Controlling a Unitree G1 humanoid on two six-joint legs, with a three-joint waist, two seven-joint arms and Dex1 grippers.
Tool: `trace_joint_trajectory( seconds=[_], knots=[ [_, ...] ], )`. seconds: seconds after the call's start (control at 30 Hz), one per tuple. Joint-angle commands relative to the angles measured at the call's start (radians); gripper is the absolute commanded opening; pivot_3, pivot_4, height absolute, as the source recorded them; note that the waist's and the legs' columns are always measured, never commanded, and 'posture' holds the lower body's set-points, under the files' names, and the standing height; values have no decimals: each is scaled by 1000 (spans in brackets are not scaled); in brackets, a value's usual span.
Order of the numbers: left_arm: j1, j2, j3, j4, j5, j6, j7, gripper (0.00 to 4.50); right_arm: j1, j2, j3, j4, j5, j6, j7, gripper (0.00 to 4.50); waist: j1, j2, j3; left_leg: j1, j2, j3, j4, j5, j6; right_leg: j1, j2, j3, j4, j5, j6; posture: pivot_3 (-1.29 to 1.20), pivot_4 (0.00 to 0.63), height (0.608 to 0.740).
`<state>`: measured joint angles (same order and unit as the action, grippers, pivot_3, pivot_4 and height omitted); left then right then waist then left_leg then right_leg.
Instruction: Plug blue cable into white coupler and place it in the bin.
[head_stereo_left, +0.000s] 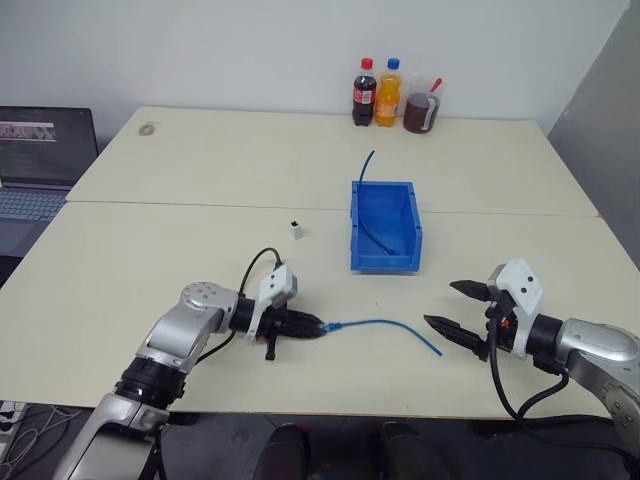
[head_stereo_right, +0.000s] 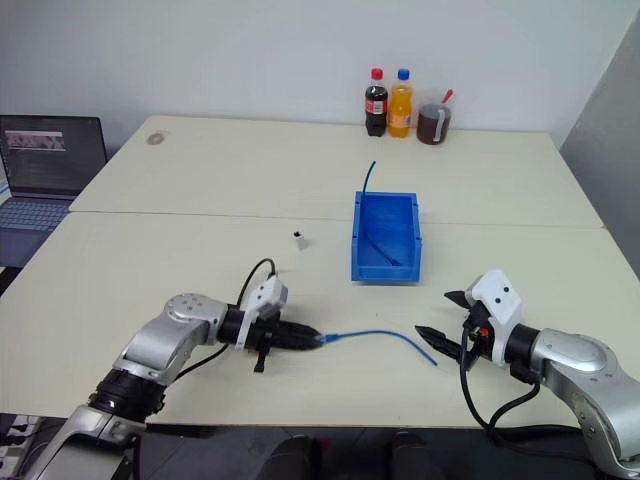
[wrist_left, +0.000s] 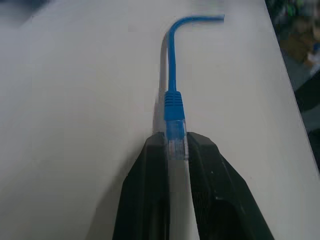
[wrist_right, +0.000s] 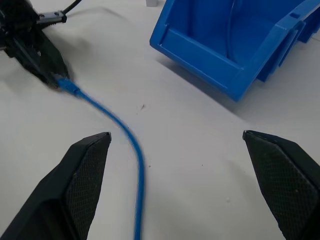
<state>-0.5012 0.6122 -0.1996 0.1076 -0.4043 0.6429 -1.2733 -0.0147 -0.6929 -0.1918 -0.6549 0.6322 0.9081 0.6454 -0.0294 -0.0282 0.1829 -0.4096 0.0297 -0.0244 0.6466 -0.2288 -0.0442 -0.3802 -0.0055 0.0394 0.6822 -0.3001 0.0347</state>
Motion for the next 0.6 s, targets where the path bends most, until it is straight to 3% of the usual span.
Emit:
trace_joint_trajectory(
  seconds=[0.03, 0.13, 0.27, 0.47, 0.6],
  knots=[
    [-143, -21, 166, -147, -284, 365, 59, 260, -123, 97, -128, -9, 471, 185, -181, 4500, -1, 0, 0, 0, 0, -1, 0, 0, 0, 0, 1, 0, 0, 0, 0, 0, 150, 740],
    [-199, -78, 264, -174, -434, 553, 151, 260, -151, 102, -132, 37, 784, 204, -334, 4500, -2, 0, 0, -1, 1, -1, -1, 0, 0, -1, 0, 0, -1, 0, -1, 0, 150, 740],
    [-225, -188, 382, -203, -600, 738, 309, 260, -181, 105, -34, 67, 1020, 146, -523, 4500, -3, 0, 0, -2, 0, -1, -1, 0, 0, -1, -2, 1, -1, 3, -4, 0, 150, 740],
    [-191, -242, 447, -240, -720, 831, 442, 260, -247, 102, 55, 118, 1248, 40, -666, 4500, -4, 0, 0, -6, 0, -2, -1, 0, 0, -7, -2, 2, 1, 3, -4, 0, 150, 740],
    [-177, -257, 488, -241, -805, 876, 510, 260, -290, 91, 84, 130, 1308, -11, -707, 4500, -3, 0, 0, -6, 0, -1, 0, 0, 0, -7, -1, 2, 1, 3, -4, 0, 150, 740]
  ],
)
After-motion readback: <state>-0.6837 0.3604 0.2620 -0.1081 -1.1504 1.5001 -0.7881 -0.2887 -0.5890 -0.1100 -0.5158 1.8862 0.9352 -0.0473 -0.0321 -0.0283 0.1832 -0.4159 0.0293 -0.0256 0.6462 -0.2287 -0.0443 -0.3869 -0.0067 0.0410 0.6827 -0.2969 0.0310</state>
